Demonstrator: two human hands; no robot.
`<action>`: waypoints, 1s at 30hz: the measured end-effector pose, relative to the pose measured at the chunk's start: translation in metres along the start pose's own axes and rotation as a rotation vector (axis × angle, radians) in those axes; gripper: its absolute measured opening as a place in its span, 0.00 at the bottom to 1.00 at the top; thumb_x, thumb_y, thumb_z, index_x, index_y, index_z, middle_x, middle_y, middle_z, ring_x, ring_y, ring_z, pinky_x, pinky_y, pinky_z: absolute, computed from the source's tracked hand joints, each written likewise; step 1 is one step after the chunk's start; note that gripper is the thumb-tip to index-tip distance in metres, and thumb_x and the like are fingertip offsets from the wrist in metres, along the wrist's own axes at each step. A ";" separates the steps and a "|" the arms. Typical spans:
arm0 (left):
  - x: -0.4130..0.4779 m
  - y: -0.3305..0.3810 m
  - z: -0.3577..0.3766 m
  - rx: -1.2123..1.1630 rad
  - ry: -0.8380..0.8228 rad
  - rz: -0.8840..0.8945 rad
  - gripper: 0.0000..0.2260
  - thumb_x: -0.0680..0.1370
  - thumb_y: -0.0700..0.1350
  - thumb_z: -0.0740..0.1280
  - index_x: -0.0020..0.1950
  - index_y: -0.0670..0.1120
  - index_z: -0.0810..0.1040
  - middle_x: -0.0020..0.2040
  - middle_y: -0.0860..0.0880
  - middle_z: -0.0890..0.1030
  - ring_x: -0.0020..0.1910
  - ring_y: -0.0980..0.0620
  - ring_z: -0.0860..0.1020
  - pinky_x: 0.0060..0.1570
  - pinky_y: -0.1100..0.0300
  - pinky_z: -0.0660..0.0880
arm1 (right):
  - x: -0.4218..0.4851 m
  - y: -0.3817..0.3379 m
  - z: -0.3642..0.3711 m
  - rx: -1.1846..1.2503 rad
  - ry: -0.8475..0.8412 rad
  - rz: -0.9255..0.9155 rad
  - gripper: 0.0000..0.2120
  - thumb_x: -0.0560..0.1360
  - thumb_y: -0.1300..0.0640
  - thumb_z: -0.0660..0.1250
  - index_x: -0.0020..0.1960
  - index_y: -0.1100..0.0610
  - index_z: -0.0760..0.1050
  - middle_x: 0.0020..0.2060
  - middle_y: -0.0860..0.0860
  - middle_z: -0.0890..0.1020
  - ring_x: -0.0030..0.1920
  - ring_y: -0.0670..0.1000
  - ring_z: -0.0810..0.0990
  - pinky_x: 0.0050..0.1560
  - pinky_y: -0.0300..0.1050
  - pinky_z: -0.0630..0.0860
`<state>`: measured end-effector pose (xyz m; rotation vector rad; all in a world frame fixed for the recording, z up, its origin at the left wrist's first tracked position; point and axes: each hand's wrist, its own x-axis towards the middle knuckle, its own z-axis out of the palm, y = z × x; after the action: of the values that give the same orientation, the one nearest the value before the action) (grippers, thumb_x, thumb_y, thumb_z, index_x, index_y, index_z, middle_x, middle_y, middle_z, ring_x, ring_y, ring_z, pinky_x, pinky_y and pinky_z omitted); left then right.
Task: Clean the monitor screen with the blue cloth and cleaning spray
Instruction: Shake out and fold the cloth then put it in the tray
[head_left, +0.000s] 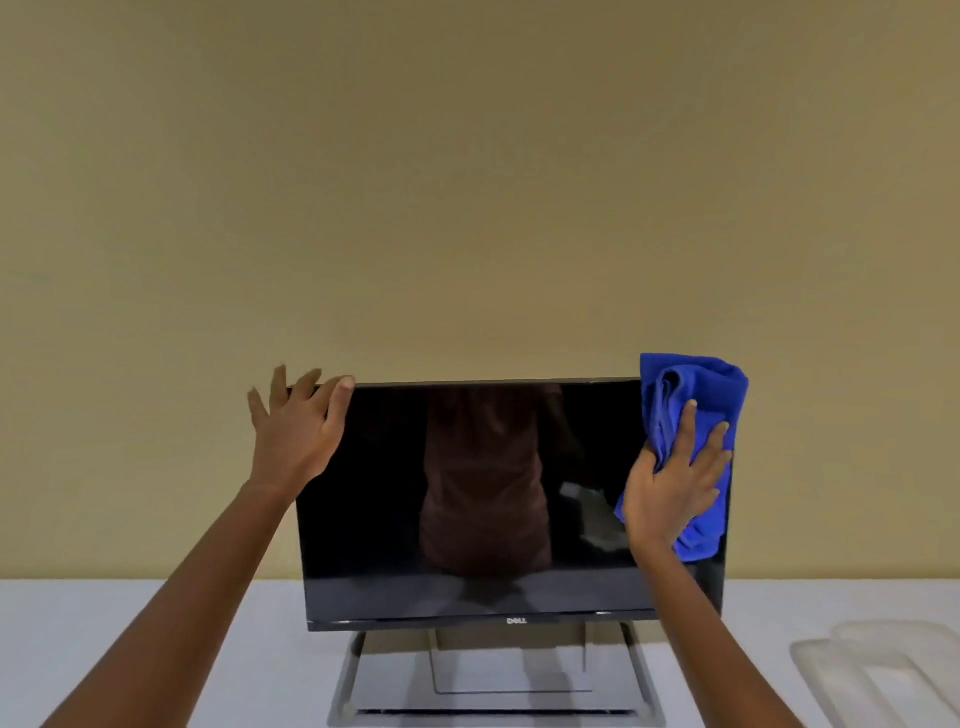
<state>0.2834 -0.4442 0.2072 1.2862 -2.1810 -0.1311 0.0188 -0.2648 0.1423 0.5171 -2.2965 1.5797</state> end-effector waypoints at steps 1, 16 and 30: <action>0.004 -0.010 0.000 -0.115 -0.013 0.007 0.29 0.78 0.62 0.41 0.65 0.52 0.72 0.70 0.43 0.68 0.74 0.42 0.56 0.72 0.40 0.48 | -0.014 -0.010 0.012 -0.022 -0.001 -0.024 0.33 0.67 0.57 0.54 0.73 0.49 0.59 0.75 0.57 0.57 0.74 0.63 0.54 0.65 0.72 0.57; -0.014 -0.075 0.036 -1.290 -0.083 -0.082 0.46 0.55 0.81 0.53 0.63 0.53 0.69 0.52 0.53 0.77 0.45 0.63 0.78 0.54 0.63 0.70 | -0.196 -0.002 0.128 -0.444 -0.265 -1.472 0.24 0.76 0.61 0.49 0.66 0.42 0.68 0.72 0.48 0.62 0.73 0.57 0.58 0.68 0.61 0.56; -0.115 -0.084 0.117 -1.027 0.031 -0.277 0.42 0.67 0.76 0.46 0.73 0.51 0.60 0.72 0.54 0.66 0.71 0.54 0.64 0.71 0.53 0.60 | -0.066 0.106 0.006 -0.139 0.051 0.076 0.31 0.67 0.59 0.54 0.70 0.60 0.58 0.70 0.64 0.61 0.70 0.65 0.59 0.66 0.65 0.63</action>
<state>0.3259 -0.4178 0.0293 0.9201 -1.4872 -1.1528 0.0289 -0.2282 0.0235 0.3559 -2.3911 1.4357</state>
